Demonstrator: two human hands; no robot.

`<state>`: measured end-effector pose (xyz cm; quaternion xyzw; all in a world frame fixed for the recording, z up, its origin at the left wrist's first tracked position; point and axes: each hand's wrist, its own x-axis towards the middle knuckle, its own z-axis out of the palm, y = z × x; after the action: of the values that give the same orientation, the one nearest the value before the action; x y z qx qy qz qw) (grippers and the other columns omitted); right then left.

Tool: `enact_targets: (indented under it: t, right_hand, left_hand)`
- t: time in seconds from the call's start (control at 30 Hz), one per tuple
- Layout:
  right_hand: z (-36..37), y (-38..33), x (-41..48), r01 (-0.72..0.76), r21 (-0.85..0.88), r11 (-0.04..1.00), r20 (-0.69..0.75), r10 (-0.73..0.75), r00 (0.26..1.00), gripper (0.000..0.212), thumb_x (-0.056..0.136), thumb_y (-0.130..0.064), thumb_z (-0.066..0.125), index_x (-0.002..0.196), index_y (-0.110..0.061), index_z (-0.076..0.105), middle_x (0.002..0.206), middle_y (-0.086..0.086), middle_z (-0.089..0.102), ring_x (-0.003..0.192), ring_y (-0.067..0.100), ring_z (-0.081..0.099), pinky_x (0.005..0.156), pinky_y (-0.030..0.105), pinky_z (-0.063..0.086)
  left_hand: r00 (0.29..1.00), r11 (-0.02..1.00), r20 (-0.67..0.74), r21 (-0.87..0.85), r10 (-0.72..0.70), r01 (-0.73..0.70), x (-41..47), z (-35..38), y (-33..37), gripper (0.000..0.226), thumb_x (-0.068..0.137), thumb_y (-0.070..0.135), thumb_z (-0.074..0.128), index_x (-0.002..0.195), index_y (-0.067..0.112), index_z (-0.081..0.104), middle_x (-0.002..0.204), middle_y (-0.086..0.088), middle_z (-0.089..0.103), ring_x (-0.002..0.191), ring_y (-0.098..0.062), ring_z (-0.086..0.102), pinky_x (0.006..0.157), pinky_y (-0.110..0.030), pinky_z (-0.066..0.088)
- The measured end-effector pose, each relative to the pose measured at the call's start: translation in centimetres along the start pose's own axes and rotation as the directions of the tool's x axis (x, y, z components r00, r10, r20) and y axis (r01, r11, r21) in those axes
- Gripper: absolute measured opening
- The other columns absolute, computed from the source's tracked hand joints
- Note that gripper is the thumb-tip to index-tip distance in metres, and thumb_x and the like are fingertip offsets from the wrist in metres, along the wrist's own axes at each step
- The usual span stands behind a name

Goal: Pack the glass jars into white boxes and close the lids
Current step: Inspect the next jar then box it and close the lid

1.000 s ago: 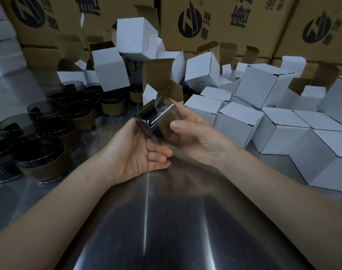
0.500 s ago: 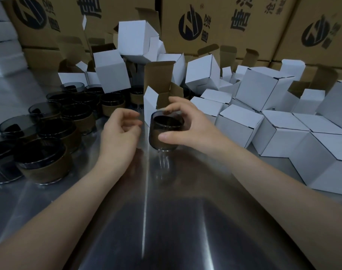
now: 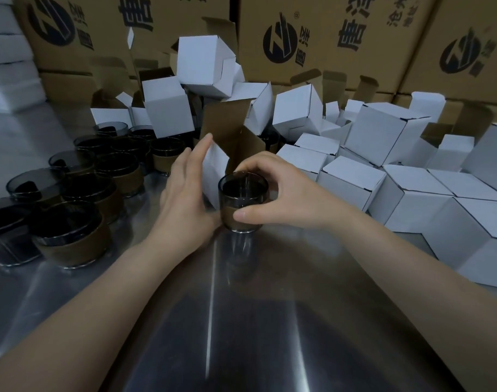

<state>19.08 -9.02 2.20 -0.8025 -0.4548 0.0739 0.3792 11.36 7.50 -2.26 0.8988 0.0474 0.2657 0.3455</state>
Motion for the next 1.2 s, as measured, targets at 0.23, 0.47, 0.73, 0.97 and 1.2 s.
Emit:
enact_targets:
  t: [0.23,0.47,0.73,0.97,1.2]
  right_hand:
    - [-1.1,-1.2,-0.4,0.027,0.113,0.993,0.053,-0.033,0.998,0.05,0.069,-0.035,0.077,0.114,-0.021,0.061,0.111,-0.006,0.061,0.105,0.008,0.062,0.094,0.035,0.053]
    - [-1.2,-2.3,-0.5,0.159,0.336,0.928,-0.224,-0.086,0.971,0.044,0.073,-0.028,0.076,0.114,-0.026,0.061,0.118,0.0,0.06,0.111,0.007,0.06,0.093,0.028,0.053]
    - [-1.5,-2.9,-0.2,0.151,0.422,0.894,-0.299,-0.019,0.954,0.057,0.071,-0.015,0.076,0.123,-0.014,0.055,0.118,0.003,0.065,0.109,0.014,0.065,0.095,0.033,0.055]
    - [-2.7,-3.1,0.1,0.005,0.117,0.993,-0.334,0.035,0.942,0.05,0.075,-0.024,0.081,0.116,-0.03,0.054,0.112,-0.013,0.061,0.107,0.008,0.062,0.093,0.031,0.055]
    - [-3.8,-3.9,-0.1,-0.077,-0.126,0.989,-0.317,0.033,0.948,0.049,0.069,-0.04,0.081,0.107,-0.031,0.053,0.098,-0.02,0.058,0.092,-0.001,0.056,0.061,0.005,0.044]
  left_hand:
    - [1.0,0.995,-0.025,-0.099,0.001,-0.004,-0.1,-0.2,-0.1,0.105,0.066,0.05,0.082,0.146,0.047,0.015,0.155,-0.001,0.028,0.143,-0.023,0.028,0.114,-0.049,0.032]
    - [0.996,0.983,-0.087,-0.174,0.037,-0.052,-0.2,0.1,0.1,0.091,0.059,0.048,0.079,0.128,0.054,0.02,0.136,0.008,0.046,0.121,-0.015,0.053,0.097,-0.043,0.051]
    - [0.993,0.98,-0.102,-0.181,0.064,-0.082,-0.1,0.9,-0.3,0.097,0.061,0.039,0.081,0.133,0.049,0.016,0.113,0.04,0.042,0.106,0.003,0.05,0.078,-0.01,0.036]
    - [0.993,0.983,-0.066,-0.147,0.099,-0.108,-0.3,1.3,-0.3,0.095,0.064,0.031,0.087,0.129,0.043,0.019,0.123,0.019,0.051,0.101,0.013,0.052,0.078,0.002,0.037]
    - [0.985,0.991,-0.128,-0.048,0.12,-0.127,-0.4,1.7,0.5,0.097,0.062,0.034,0.087,0.128,0.047,0.017,0.123,0.015,0.041,0.11,-0.006,0.047,0.077,-0.012,0.035]
